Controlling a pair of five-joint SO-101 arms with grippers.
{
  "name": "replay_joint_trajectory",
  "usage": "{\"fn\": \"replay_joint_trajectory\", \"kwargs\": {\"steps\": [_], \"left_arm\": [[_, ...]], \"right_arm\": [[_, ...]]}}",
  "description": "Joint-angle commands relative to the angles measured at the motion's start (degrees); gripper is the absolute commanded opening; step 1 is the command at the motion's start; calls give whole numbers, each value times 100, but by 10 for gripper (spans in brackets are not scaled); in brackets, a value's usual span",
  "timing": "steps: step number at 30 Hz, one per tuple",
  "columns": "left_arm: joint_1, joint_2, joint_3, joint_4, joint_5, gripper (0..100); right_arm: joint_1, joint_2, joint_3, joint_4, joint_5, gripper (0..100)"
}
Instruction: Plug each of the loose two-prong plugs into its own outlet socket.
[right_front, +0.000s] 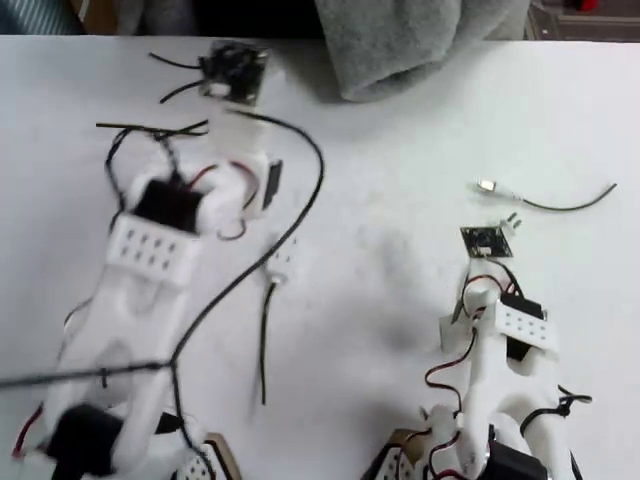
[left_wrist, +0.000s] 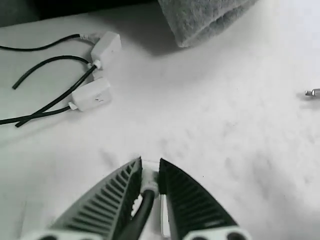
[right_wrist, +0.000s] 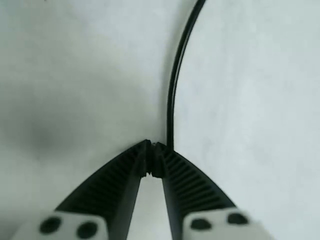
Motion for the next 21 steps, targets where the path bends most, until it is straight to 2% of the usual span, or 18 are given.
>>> {"fn": "replay_joint_trajectory", "kwargs": {"steps": [1,11,16,21], "left_arm": [[189,558,-651,105,-35,26],[453,1684,-967,703,-35,25],[479,1745,-651,651,-26,25],[453,1727,-9,70,343,25]], "right_arm": [[277,-75,9,22,9,19],[374,-75,0,-22,9,19],[374,-75,0,-22,9,19],[365,-75,0,-22,9,19]]}}
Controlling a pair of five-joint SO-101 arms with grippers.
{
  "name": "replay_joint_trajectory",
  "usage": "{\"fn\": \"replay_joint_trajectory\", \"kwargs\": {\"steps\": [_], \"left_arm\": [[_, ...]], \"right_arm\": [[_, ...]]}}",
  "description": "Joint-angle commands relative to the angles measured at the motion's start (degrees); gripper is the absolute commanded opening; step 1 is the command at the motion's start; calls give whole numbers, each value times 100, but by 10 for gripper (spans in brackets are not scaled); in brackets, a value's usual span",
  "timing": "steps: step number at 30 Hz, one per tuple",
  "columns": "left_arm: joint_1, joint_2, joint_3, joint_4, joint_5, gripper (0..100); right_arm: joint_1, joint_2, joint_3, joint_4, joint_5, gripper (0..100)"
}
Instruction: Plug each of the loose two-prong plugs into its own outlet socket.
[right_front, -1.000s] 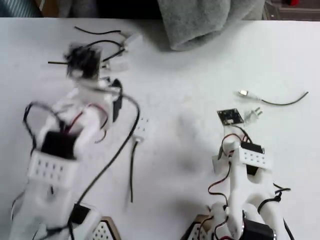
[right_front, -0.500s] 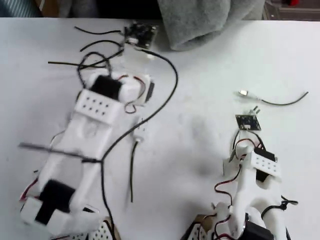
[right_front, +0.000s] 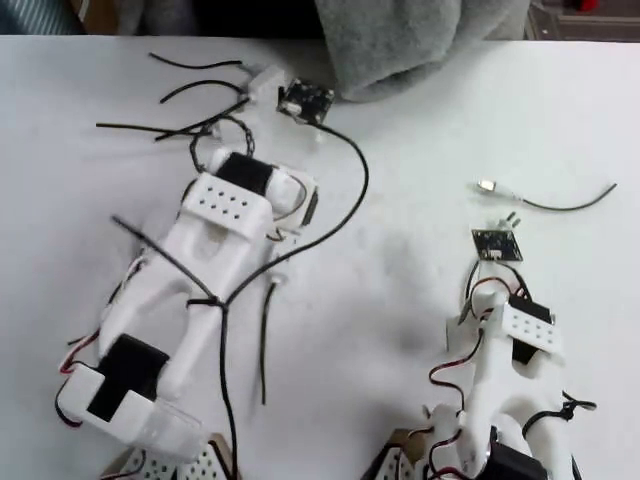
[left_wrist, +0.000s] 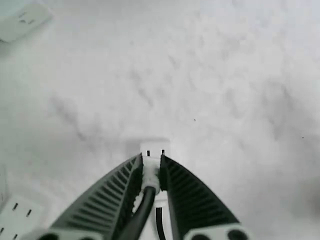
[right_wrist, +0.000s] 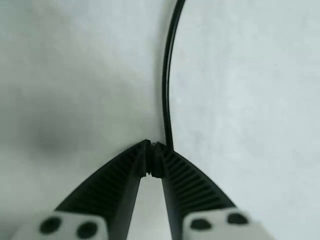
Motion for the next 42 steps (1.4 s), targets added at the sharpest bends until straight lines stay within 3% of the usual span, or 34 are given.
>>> {"fn": "replay_joint_trajectory", "kwargs": {"steps": [1,8,25,30,42], "left_arm": [[57,-57,360,-466,255,24],[259,-75,738,-993,290,24],[-110,-66,941,-1037,299,24],[-119,-66,932,-1037,782,24],[-40,-75,703,-1073,1116,24]], "right_arm": [[92,-75,0,-48,9,19],[92,-75,0,-48,9,19],[92,-66,0,-48,9,19],[92,-66,-9,-48,9,19],[92,-57,-9,-48,9,19]]}}
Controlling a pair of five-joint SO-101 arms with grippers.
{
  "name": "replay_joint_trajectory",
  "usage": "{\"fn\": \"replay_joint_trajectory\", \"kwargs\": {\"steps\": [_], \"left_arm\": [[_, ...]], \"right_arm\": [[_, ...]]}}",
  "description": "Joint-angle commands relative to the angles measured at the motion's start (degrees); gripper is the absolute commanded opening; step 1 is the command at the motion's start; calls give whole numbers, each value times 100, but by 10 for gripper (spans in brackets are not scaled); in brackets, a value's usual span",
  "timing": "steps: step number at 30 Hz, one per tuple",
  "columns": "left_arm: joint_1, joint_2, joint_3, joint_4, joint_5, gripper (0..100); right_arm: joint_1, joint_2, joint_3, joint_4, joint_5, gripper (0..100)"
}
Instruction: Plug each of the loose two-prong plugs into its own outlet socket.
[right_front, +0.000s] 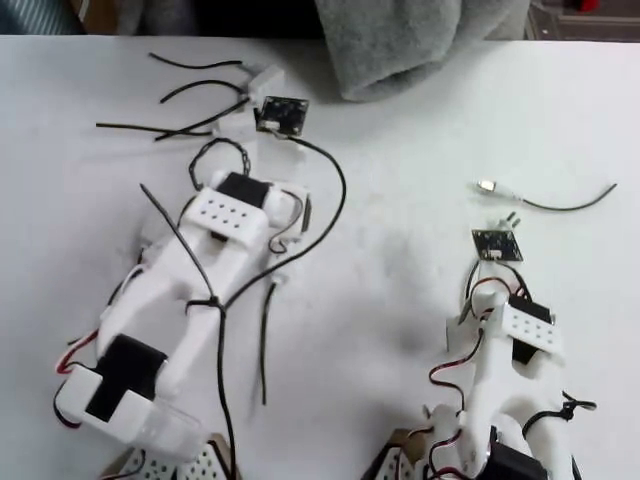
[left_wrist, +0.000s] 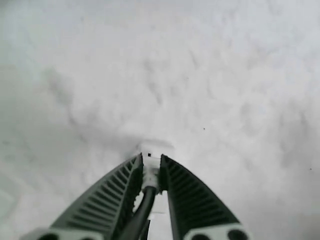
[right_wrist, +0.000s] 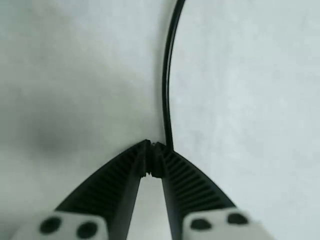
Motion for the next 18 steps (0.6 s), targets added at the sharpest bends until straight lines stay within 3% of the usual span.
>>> {"fn": "replay_joint_trajectory", "kwargs": {"steps": [1,18], "left_arm": [[75,-75,-273,-70,62,24],[435,-75,-273,-105,79,24]], "right_arm": [[92,-57,-9,-48,18,19],[92,-48,-9,-48,18,19]]}}
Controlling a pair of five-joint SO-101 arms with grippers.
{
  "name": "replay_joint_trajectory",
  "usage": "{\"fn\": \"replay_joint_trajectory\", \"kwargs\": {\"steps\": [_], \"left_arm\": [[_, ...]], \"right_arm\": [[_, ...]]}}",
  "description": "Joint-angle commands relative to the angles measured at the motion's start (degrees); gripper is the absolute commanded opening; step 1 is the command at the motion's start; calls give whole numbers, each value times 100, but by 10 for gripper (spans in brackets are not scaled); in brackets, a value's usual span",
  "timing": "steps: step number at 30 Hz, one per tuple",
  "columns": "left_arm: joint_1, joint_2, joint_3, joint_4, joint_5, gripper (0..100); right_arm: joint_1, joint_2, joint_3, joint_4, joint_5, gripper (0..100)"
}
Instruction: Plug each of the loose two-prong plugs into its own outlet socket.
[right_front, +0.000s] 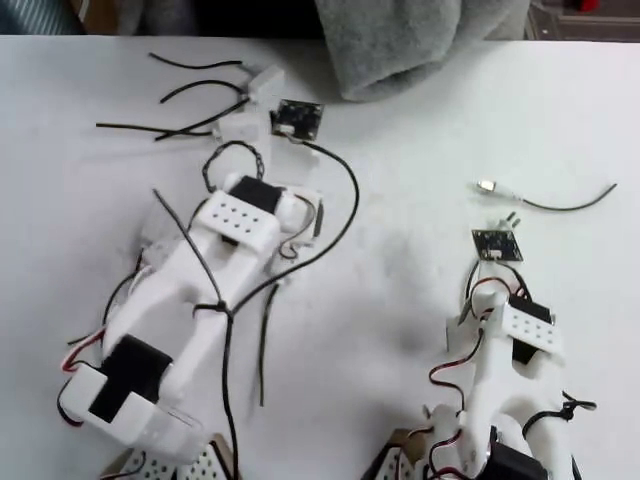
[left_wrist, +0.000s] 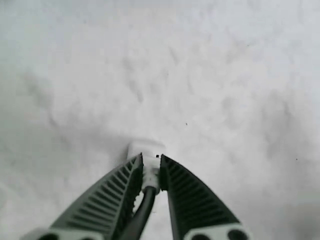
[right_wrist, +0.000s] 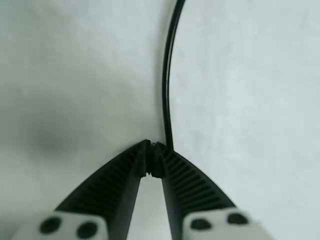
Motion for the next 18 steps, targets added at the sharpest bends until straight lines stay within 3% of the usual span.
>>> {"fn": "replay_joint_trajectory", "kwargs": {"steps": [1,8,18], "left_arm": [[75,-75,-246,-105,53,24],[-189,-22,-185,-105,18,24],[22,-66,229,-642,-273,24]], "right_arm": [[92,-48,-9,-48,18,19],[92,-40,-9,-48,18,19],[92,-40,-9,-48,18,19]]}}
